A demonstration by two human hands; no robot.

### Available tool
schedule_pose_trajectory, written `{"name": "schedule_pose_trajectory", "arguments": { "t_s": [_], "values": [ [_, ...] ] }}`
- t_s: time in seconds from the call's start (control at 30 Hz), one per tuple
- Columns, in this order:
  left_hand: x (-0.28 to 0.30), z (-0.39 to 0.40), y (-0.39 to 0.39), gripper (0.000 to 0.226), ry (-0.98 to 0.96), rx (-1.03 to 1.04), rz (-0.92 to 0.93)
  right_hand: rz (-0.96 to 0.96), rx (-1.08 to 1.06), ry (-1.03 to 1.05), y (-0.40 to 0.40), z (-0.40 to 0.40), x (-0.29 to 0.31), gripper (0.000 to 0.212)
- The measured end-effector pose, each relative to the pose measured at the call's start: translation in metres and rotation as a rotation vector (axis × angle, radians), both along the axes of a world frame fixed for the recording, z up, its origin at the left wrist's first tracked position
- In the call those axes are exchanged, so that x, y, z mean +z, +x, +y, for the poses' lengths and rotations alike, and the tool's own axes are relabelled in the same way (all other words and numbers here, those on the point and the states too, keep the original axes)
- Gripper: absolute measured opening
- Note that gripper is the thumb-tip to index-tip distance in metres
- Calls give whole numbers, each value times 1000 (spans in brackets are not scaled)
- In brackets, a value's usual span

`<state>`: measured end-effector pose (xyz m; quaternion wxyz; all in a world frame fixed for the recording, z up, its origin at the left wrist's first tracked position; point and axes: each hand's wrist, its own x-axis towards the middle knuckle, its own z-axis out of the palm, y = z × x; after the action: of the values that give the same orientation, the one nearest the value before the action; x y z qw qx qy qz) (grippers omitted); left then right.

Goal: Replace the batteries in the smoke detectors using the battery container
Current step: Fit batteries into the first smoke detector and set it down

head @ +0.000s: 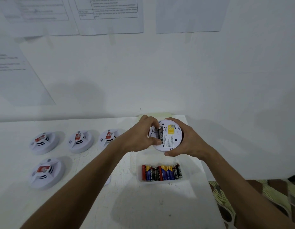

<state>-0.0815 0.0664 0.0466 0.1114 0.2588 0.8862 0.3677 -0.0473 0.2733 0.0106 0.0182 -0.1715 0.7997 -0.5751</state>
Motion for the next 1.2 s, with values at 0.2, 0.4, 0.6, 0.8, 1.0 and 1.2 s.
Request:
{"name": "schedule_pose_trajectory", "arguments": {
  "t_s": [0.2, 0.4, 0.6, 0.8, 1.0, 1.2],
  "values": [
    [-8, 3, -3, 35, 73, 34, 95, -24, -6, -12, -3, 7, 1, 90],
    [-7, 12, 1, 17, 244, 74, 184, -10, -27, -28, -4, 7, -4, 87],
    [-18, 0, -24, 18, 319, 406, 95, -45, -55, -11, 1, 21, -9, 87],
    [-40, -4, -32, 16, -11, 362, 79, -78, -71, -5, 3, 25, -16, 86],
    [-55, 12, -38, 20, -506, 143, 146, -88, -69, -12, 5, 24, -16, 86],
    [-59, 12, -40, 25, -633, 104, 244, -98, -74, -4, 10, 29, -15, 85]
  ]
}}
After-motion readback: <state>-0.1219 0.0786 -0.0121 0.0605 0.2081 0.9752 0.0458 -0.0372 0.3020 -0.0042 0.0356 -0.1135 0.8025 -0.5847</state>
